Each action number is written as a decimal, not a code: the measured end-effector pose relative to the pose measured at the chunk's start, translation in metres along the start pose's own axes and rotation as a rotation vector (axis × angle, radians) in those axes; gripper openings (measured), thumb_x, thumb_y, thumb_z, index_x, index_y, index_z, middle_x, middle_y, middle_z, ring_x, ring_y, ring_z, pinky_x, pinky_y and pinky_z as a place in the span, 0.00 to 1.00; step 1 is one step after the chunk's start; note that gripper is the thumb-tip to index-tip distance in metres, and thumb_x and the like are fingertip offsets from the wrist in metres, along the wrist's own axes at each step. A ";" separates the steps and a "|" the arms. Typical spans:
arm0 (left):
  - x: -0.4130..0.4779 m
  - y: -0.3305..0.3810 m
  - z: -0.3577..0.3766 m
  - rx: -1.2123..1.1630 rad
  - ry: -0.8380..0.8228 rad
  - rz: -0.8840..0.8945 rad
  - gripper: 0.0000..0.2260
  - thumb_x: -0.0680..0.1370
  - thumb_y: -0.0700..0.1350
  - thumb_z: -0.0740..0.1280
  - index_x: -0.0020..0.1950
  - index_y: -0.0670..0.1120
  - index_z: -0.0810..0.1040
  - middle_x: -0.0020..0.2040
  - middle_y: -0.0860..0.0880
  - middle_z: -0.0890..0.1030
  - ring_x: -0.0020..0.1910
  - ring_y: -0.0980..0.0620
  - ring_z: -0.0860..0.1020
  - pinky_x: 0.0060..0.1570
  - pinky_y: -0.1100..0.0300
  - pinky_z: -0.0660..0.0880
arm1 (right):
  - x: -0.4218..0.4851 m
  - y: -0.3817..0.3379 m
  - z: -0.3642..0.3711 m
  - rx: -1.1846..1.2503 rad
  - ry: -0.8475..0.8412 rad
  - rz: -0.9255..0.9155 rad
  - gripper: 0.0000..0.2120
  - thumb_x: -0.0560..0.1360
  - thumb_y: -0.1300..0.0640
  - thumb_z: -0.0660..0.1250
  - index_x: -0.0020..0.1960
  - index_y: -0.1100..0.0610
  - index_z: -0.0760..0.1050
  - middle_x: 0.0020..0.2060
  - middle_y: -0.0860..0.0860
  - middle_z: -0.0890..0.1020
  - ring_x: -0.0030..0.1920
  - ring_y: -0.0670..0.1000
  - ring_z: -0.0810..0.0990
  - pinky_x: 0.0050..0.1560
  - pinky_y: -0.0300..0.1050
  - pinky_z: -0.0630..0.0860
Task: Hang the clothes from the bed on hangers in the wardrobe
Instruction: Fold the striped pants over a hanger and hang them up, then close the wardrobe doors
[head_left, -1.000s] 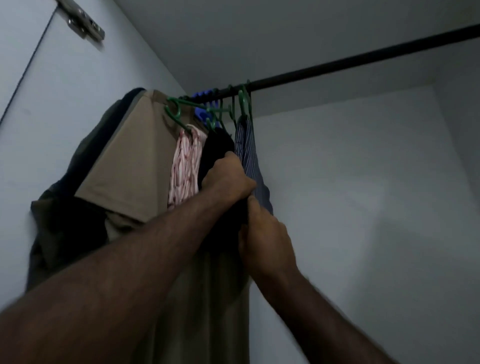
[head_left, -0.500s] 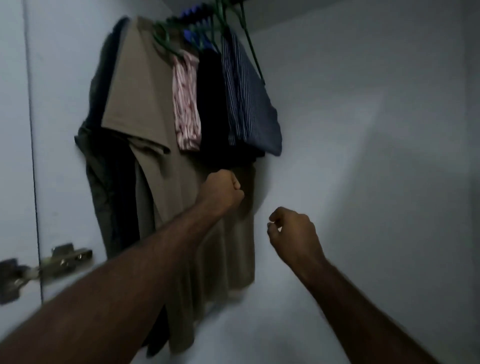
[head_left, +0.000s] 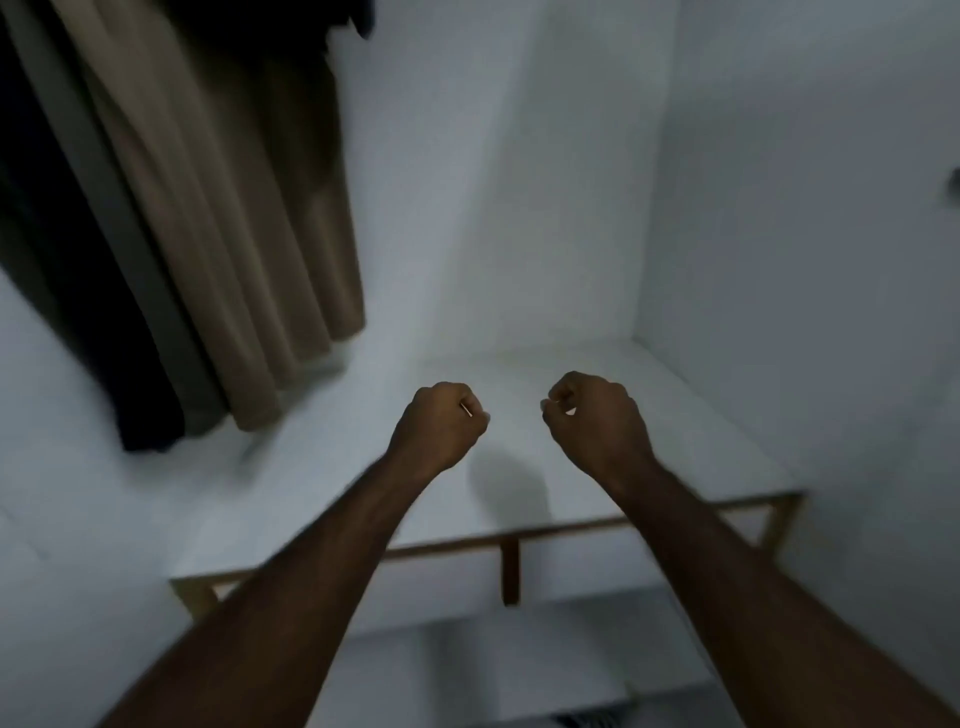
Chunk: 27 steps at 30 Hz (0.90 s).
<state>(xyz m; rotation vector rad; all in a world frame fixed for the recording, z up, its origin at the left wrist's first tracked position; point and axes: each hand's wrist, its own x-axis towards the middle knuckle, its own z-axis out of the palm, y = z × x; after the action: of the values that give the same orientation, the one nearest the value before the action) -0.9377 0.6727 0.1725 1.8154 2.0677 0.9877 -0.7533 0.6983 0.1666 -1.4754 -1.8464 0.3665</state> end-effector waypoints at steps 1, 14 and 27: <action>-0.018 -0.006 0.022 -0.040 -0.054 0.009 0.04 0.73 0.45 0.70 0.38 0.48 0.80 0.33 0.53 0.80 0.38 0.49 0.81 0.41 0.58 0.78 | -0.024 0.016 0.001 -0.036 -0.003 0.054 0.08 0.75 0.49 0.67 0.51 0.50 0.80 0.47 0.48 0.84 0.49 0.53 0.81 0.52 0.48 0.78; -0.248 0.103 0.192 -0.534 -0.688 0.163 0.04 0.76 0.43 0.70 0.43 0.44 0.83 0.38 0.47 0.84 0.39 0.49 0.82 0.42 0.56 0.78 | -0.281 0.138 -0.120 -0.213 0.224 0.539 0.10 0.76 0.50 0.67 0.54 0.54 0.80 0.49 0.49 0.85 0.48 0.51 0.82 0.48 0.45 0.78; -0.387 0.271 0.194 -0.511 -0.691 0.663 0.05 0.78 0.43 0.68 0.51 0.45 0.81 0.45 0.52 0.83 0.45 0.58 0.80 0.47 0.67 0.76 | -0.455 0.169 -0.261 0.102 0.690 0.562 0.13 0.78 0.58 0.66 0.62 0.57 0.78 0.53 0.50 0.83 0.50 0.44 0.81 0.50 0.38 0.79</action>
<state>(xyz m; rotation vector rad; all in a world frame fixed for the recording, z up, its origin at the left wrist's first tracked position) -0.5290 0.3773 0.0900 2.1425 0.7443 0.7447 -0.4188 0.2699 0.0763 -1.7493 -0.8541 0.1699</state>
